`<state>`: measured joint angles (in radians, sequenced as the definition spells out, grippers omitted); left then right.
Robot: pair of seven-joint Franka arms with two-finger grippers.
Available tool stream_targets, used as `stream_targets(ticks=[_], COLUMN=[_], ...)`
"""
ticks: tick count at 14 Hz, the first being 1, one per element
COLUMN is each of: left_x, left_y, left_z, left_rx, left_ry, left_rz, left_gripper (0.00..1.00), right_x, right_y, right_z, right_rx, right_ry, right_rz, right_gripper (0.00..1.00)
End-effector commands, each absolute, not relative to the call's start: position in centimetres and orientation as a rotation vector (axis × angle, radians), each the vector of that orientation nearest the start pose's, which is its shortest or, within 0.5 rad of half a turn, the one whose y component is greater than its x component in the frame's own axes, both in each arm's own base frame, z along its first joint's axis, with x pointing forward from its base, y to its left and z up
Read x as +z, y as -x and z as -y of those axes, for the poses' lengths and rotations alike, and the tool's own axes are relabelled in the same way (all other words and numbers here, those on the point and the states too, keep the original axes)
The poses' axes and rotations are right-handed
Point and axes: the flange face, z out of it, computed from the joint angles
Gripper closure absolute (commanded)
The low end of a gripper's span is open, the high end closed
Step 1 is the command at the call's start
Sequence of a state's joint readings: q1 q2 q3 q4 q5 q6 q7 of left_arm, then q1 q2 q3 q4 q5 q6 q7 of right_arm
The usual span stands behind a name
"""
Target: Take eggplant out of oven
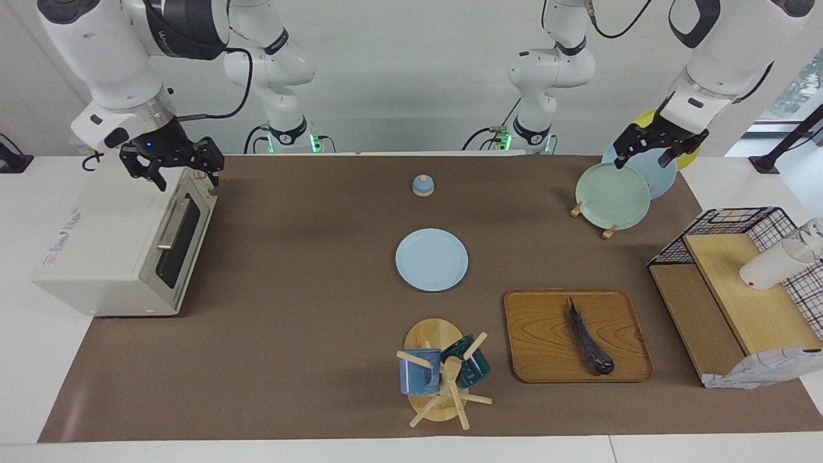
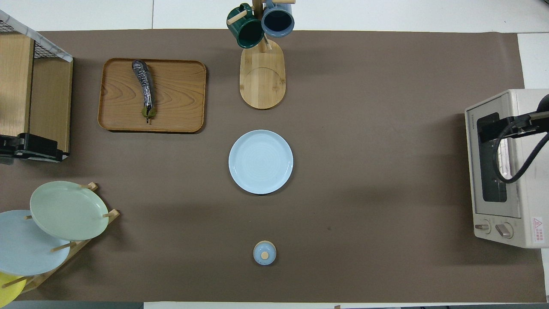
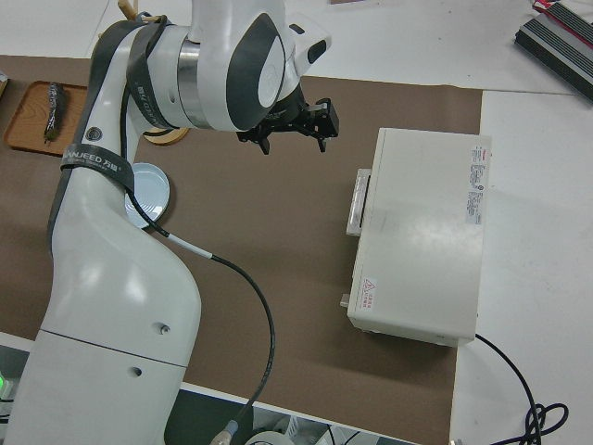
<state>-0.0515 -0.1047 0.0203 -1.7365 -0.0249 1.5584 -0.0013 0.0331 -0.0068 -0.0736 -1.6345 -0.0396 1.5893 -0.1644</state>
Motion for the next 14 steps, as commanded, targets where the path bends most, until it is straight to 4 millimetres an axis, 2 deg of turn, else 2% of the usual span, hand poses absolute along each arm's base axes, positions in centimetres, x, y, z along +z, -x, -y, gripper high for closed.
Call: stream_targets(ticks=[1,2,3,5,10,14], left_x=[59.3,59.6,60.9,62.2,61.5,61.7], left_y=[-51.0,-51.2,-51.5,-52.5,-52.4,-52.3], left_z=[2.1,2.3,2.5,2.9,3.1,3.3], left_rx=[0.070,0.073,0.073,0.132,0.133,0.133], left_ry=[3.144,3.143,3.143,3.138,3.141,3.139], left_rz=[-0.036,-0.041,-0.046,-0.058,-0.061,-0.075], left_gripper=[0.00,0.00,0.00,0.00,0.00,0.00], right_x=[60.6,60.6,60.6,60.6,60.8,61.2], right_y=[-54.9,-54.9,-54.9,-54.9,-54.8,-54.5], right_z=[2.9,2.9,2.9,2.9,3.1,3.0], right_rx=[0.061,0.061,0.061,0.062,0.057,0.047], right_ry=[3.163,3.163,3.163,3.164,3.165,3.163], right_rz=[0.205,0.205,0.205,0.210,0.206,0.203], right_gripper=[0.00,0.00,0.00,0.00,0.00,0.00])
